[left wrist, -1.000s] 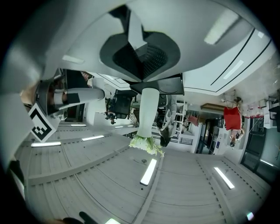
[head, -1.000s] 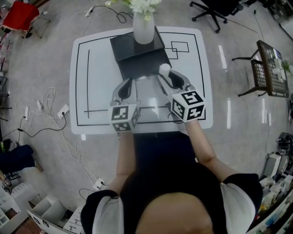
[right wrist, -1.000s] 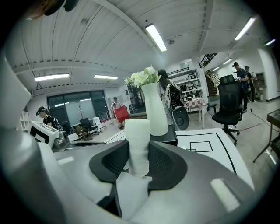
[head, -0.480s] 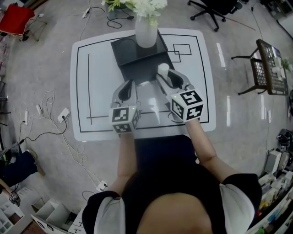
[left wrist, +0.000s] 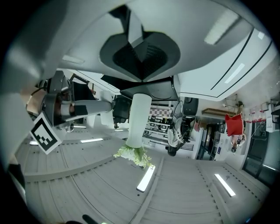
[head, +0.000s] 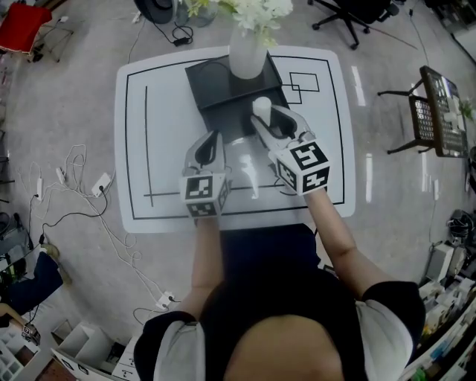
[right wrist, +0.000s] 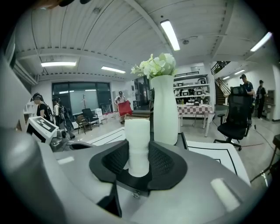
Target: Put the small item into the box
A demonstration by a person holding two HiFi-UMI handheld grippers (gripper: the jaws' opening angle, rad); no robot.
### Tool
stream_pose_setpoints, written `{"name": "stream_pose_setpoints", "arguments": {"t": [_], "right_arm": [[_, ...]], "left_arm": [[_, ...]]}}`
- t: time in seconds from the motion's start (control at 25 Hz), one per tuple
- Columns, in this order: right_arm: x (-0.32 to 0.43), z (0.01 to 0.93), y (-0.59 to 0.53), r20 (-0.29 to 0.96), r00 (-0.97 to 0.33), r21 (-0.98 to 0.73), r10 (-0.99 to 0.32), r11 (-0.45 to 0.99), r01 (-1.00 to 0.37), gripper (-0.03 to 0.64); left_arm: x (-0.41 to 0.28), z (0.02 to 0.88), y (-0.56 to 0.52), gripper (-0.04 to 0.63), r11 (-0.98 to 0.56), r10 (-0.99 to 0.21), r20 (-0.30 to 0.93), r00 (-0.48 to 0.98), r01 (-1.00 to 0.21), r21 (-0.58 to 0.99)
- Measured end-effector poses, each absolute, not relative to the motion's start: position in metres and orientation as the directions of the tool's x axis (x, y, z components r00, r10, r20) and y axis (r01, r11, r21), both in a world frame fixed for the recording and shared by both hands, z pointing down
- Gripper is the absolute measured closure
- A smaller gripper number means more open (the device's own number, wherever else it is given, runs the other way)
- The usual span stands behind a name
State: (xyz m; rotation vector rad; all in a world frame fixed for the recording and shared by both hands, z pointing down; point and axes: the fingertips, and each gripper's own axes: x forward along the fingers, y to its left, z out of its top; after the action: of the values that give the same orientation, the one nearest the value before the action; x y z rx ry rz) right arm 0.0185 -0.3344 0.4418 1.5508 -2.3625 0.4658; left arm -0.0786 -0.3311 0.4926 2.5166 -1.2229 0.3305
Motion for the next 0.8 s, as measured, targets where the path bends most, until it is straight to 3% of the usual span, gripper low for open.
{"name": "stream_pose_setpoints", "arguments": {"t": [0.8], "right_arm": [[0.000,0.492,-0.364,0.596,-0.389,0.108,-0.703,0.550,-0.828,0.477]], "left_arm": [[-0.085,0.511,-0.350,0.584,-0.587,-0.685,0.356,0.636,-0.771,0.247]]}}
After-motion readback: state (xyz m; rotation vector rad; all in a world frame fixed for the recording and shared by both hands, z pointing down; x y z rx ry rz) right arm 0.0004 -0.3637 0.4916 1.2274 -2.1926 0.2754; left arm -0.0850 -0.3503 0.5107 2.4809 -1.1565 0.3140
